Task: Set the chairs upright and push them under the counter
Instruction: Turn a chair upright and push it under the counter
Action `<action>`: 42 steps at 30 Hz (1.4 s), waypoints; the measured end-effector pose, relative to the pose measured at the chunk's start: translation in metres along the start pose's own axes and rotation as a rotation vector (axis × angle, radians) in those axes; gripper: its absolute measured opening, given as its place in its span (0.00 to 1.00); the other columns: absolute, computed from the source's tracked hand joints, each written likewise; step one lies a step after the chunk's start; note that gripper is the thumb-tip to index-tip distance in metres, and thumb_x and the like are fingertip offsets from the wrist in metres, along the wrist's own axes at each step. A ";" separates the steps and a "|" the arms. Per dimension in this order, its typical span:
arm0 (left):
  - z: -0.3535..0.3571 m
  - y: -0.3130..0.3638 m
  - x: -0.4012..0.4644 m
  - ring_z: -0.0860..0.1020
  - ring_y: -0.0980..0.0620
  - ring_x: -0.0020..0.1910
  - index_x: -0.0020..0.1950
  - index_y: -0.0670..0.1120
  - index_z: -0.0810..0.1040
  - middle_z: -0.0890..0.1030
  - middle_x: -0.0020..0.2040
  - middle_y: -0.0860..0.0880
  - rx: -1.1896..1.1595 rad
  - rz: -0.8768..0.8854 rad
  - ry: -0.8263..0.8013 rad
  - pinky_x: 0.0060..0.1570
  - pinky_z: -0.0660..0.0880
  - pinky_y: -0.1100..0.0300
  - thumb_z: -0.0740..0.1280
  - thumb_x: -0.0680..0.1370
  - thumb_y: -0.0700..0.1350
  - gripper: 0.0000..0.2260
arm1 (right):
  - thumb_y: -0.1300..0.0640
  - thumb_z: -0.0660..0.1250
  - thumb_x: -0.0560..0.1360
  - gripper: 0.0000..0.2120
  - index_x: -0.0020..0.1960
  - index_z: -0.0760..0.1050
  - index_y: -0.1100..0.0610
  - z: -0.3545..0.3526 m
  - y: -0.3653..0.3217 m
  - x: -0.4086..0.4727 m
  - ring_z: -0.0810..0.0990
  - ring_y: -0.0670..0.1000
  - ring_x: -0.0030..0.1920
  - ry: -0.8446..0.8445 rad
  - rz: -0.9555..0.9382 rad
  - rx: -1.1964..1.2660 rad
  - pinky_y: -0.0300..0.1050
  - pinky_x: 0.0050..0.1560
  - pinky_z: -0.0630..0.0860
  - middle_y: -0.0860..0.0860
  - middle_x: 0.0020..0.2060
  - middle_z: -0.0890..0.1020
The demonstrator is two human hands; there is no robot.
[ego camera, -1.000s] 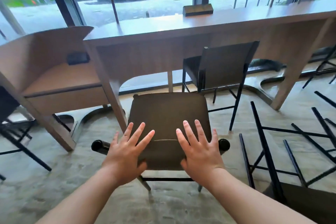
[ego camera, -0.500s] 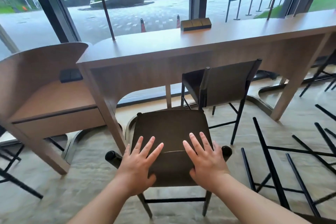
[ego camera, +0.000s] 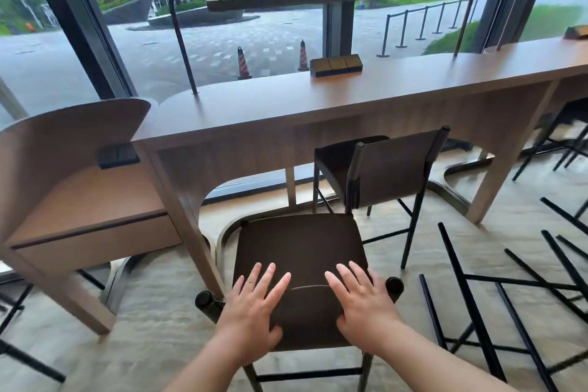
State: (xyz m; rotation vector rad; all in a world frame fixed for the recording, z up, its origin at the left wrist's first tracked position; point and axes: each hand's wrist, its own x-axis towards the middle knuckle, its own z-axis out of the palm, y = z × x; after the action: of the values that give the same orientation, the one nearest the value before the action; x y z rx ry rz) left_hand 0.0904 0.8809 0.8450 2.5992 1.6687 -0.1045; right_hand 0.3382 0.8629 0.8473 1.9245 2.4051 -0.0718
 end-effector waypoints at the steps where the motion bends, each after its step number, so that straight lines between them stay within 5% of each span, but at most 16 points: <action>1: 0.000 0.002 -0.001 0.32 0.48 0.77 0.72 0.65 0.27 0.36 0.80 0.52 -0.009 -0.015 -0.010 0.74 0.36 0.47 0.55 0.72 0.60 0.41 | 0.48 0.56 0.71 0.37 0.78 0.46 0.48 0.000 0.000 -0.002 0.44 0.54 0.77 -0.016 0.008 0.027 0.57 0.72 0.35 0.52 0.78 0.51; 4: 0.001 0.011 -0.011 0.36 0.52 0.78 0.79 0.59 0.41 0.43 0.81 0.50 -0.110 -0.075 0.037 0.75 0.36 0.50 0.54 0.74 0.59 0.36 | 0.50 0.57 0.73 0.33 0.77 0.54 0.51 -0.001 -0.007 -0.014 0.48 0.51 0.77 0.108 0.033 0.197 0.50 0.72 0.33 0.52 0.76 0.55; 8: -0.006 0.033 -0.026 0.60 0.46 0.77 0.75 0.48 0.68 0.66 0.76 0.44 -0.308 -0.224 0.320 0.73 0.58 0.48 0.63 0.75 0.53 0.29 | 0.58 0.65 0.73 0.20 0.64 0.72 0.58 -0.013 -0.028 -0.034 0.68 0.53 0.66 0.453 0.349 0.738 0.47 0.68 0.62 0.52 0.62 0.72; 10: -0.006 0.039 -0.031 0.65 0.43 0.74 0.72 0.46 0.73 0.70 0.73 0.42 -0.299 -0.326 0.385 0.69 0.65 0.45 0.67 0.74 0.51 0.26 | 0.60 0.65 0.73 0.17 0.61 0.73 0.58 -0.020 -0.036 -0.039 0.71 0.53 0.61 0.479 0.488 0.914 0.45 0.63 0.67 0.51 0.57 0.73; 13: -0.007 0.038 -0.037 0.63 0.43 0.75 0.73 0.45 0.70 0.67 0.75 0.41 -0.277 -0.467 0.393 0.69 0.63 0.44 0.67 0.74 0.55 0.29 | 0.57 0.66 0.73 0.18 0.62 0.71 0.58 -0.028 -0.035 -0.040 0.72 0.57 0.59 0.465 0.805 1.117 0.50 0.60 0.70 0.54 0.58 0.71; 17: -0.003 0.010 -0.043 0.44 0.40 0.79 0.81 0.50 0.47 0.46 0.80 0.40 -0.045 -0.539 0.172 0.75 0.46 0.45 0.52 0.74 0.73 0.43 | 0.49 0.68 0.73 0.33 0.72 0.61 0.60 -0.022 -0.021 -0.042 0.58 0.60 0.71 0.394 0.684 0.789 0.54 0.69 0.61 0.60 0.71 0.59; 21: 0.010 -0.002 -0.050 0.39 0.39 0.79 0.80 0.51 0.38 0.40 0.80 0.38 -0.036 -0.544 0.062 0.75 0.47 0.46 0.51 0.74 0.74 0.44 | 0.40 0.62 0.76 0.42 0.78 0.44 0.59 0.005 -0.012 -0.045 0.39 0.60 0.76 0.164 0.517 0.485 0.52 0.75 0.49 0.62 0.76 0.40; 23: 0.008 -0.004 -0.052 0.53 0.35 0.78 0.80 0.45 0.52 0.53 0.78 0.33 -0.055 -0.472 0.145 0.71 0.61 0.42 0.66 0.74 0.65 0.44 | 0.49 0.69 0.73 0.41 0.77 0.52 0.64 0.018 -0.004 -0.048 0.49 0.66 0.76 0.210 0.414 0.320 0.55 0.72 0.57 0.69 0.75 0.48; 25: 0.009 -0.017 -0.049 0.73 0.32 0.65 0.68 0.38 0.76 0.74 0.65 0.32 -0.069 -0.369 0.278 0.52 0.77 0.38 0.82 0.63 0.47 0.35 | 0.64 0.76 0.65 0.36 0.70 0.68 0.67 0.028 0.010 -0.050 0.67 0.70 0.69 0.320 0.335 0.237 0.58 0.64 0.70 0.70 0.70 0.65; 27: 0.007 -0.037 -0.046 0.75 0.37 0.53 0.54 0.38 0.83 0.80 0.53 0.37 0.018 -0.298 0.408 0.39 0.80 0.41 0.82 0.55 0.34 0.28 | 0.75 0.76 0.56 0.34 0.62 0.76 0.67 0.029 0.025 -0.047 0.76 0.68 0.59 0.423 0.276 0.155 0.59 0.54 0.77 0.66 0.62 0.72; 30: 0.008 -0.067 -0.041 0.71 0.42 0.45 0.47 0.40 0.83 0.79 0.44 0.42 0.098 -0.144 0.531 0.35 0.79 0.45 0.80 0.52 0.29 0.25 | 0.78 0.74 0.50 0.30 0.51 0.80 0.63 0.022 0.044 -0.037 0.70 0.60 0.50 0.522 0.199 0.089 0.56 0.39 0.82 0.60 0.51 0.74; 33: 0.012 -0.075 -0.040 0.69 0.43 0.48 0.49 0.39 0.82 0.75 0.46 0.42 0.089 -0.031 0.609 0.37 0.81 0.46 0.74 0.58 0.29 0.21 | 0.78 0.73 0.48 0.29 0.47 0.80 0.61 0.016 0.052 -0.035 0.68 0.58 0.47 0.517 0.136 0.069 0.52 0.30 0.81 0.57 0.48 0.72; 37: 0.022 -0.082 -0.039 0.71 0.42 0.54 0.49 0.39 0.82 0.77 0.52 0.42 0.054 -0.030 0.653 0.47 0.80 0.46 0.63 0.67 0.35 0.13 | 0.79 0.72 0.49 0.30 0.48 0.76 0.60 0.015 0.058 -0.029 0.68 0.58 0.50 0.485 0.099 0.075 0.50 0.28 0.80 0.58 0.50 0.75; 42: 0.026 -0.087 -0.038 0.73 0.43 0.57 0.50 0.40 0.82 0.81 0.52 0.42 0.017 -0.031 0.633 0.51 0.80 0.47 0.62 0.67 0.32 0.15 | 0.80 0.71 0.51 0.31 0.50 0.77 0.59 0.018 0.060 -0.024 0.77 0.62 0.50 0.406 0.111 0.083 0.52 0.34 0.81 0.59 0.53 0.77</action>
State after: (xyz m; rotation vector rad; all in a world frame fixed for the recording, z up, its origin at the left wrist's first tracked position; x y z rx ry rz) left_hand -0.0053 0.8803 0.8215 2.7926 1.8594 0.7834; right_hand 0.4019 0.8511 0.8310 2.2978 2.5576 0.2528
